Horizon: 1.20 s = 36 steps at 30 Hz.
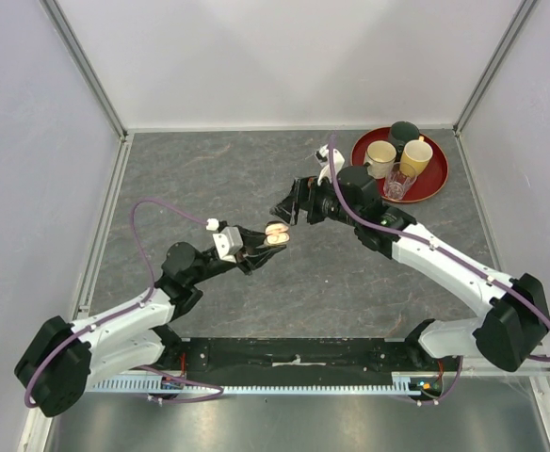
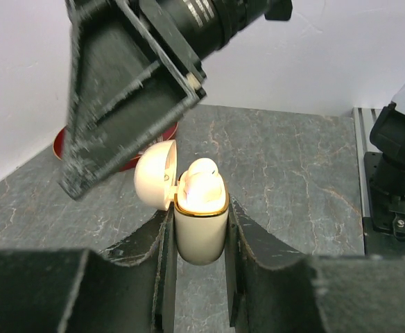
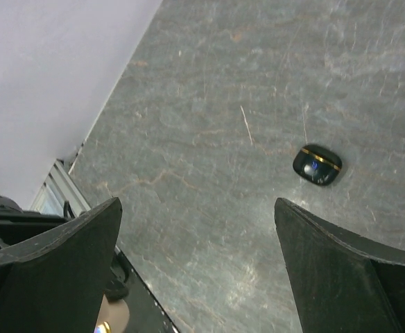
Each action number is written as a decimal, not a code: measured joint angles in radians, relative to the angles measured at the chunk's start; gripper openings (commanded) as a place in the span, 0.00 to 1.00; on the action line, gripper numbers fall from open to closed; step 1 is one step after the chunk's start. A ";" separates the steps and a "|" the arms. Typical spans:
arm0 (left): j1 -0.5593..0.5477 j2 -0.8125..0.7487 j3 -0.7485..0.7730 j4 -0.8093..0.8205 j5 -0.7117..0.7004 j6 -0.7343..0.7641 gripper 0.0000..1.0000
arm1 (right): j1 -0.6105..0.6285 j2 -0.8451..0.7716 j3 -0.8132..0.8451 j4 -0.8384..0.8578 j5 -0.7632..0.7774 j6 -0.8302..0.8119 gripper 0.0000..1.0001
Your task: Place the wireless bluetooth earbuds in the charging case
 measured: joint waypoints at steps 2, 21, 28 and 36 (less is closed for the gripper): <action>0.000 0.013 0.006 0.008 0.003 0.000 0.02 | 0.000 -0.002 -0.024 0.000 -0.012 0.000 0.98; -0.004 0.188 0.047 -0.014 -0.133 -0.216 0.02 | 0.000 -0.162 -0.174 -0.071 0.331 0.054 0.98; 0.003 0.373 0.122 -0.095 -0.225 -0.500 0.02 | -0.034 -0.143 -0.174 -0.127 0.475 0.106 0.98; 0.003 0.642 0.206 -0.143 -0.208 -0.758 0.02 | -0.050 -0.117 -0.174 -0.149 0.470 0.117 0.98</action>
